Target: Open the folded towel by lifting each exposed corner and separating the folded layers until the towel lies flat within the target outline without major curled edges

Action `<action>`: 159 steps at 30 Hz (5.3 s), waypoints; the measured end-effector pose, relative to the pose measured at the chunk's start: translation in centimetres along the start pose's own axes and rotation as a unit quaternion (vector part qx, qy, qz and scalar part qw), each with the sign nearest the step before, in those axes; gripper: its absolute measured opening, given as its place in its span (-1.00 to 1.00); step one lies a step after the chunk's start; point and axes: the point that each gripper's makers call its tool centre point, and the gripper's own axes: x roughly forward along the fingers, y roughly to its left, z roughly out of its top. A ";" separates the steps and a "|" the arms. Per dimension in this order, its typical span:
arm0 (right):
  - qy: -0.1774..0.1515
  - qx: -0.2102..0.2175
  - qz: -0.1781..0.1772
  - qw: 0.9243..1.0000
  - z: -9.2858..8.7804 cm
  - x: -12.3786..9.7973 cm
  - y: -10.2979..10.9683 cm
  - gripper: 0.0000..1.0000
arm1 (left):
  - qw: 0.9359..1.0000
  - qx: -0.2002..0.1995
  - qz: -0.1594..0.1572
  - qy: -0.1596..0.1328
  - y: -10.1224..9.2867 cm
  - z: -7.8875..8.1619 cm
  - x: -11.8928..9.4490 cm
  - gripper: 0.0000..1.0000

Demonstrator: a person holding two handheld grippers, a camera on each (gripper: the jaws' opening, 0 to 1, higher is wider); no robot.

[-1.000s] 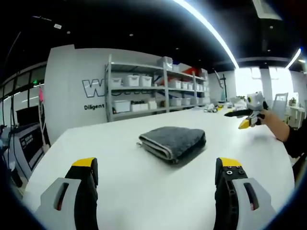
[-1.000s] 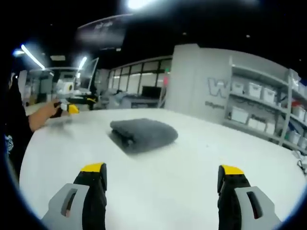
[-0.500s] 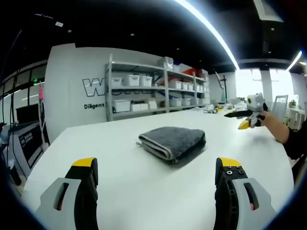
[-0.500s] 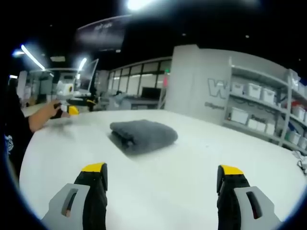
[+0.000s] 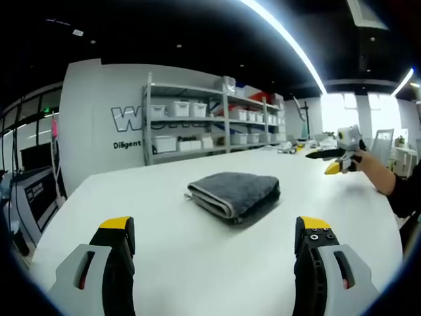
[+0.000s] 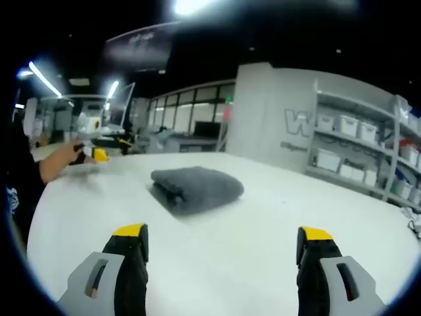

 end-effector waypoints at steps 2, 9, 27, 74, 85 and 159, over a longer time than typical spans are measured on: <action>0.001 0.000 0.000 1.000 0.0 0.0 0.0 0.87 | 1.000 0.000 0.001 0.000 0.2 0.0 0.0 0.98; 0.001 0.001 0.000 1.000 0.0 0.0 0.0 0.85 | 1.000 0.000 0.001 0.000 -0.2 0.1 -0.1 0.98; 0.005 0.000 0.004 1.000 -0.2 0.1 0.4 0.87 | 1.000 0.006 0.003 0.003 -0.7 -0.2 -0.3 0.97; 0.032 -0.120 0.013 0.992 10.2 -1.0 -3.0 0.93 | 0.993 -0.098 -0.038 -0.057 -3.4 6.1 1.7 0.98; 0.051 -0.141 0.055 0.987 12.5 0.7 -3.0 0.90 | 0.993 -0.085 -0.050 -0.059 -4.0 8.7 2.6 0.98; 0.235 -0.306 0.211 0.898 13.9 21.2 1.8 0.67 | 0.939 -0.336 -0.018 -0.068 -5.3 2.7 8.7 0.89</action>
